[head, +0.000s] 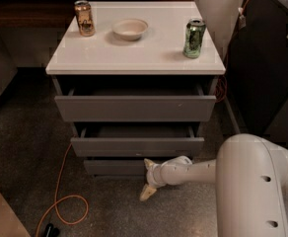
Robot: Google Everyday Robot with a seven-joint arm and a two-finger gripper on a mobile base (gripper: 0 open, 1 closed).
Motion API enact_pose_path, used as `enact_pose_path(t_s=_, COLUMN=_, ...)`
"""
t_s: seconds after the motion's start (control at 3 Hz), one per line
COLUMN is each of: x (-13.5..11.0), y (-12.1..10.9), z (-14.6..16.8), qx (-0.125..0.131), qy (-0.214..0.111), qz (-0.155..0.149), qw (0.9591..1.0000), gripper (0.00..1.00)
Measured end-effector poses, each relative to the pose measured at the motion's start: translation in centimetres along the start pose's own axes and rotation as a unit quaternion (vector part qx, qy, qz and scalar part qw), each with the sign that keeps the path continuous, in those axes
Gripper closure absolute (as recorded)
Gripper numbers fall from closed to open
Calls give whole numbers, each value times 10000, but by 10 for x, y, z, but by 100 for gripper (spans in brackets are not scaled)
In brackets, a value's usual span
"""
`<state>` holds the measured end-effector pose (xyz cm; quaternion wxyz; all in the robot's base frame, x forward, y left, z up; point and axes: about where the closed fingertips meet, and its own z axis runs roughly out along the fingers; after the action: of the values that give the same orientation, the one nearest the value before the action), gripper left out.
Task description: Open bottom drawer
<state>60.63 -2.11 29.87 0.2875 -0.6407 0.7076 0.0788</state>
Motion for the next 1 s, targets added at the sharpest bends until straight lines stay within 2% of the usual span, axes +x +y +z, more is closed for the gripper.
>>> enact_pose_path(t_s=1.0, x=51, y=-33, z=39, qx=178, qy=111, qz=21, qw=9998, gripper=0)
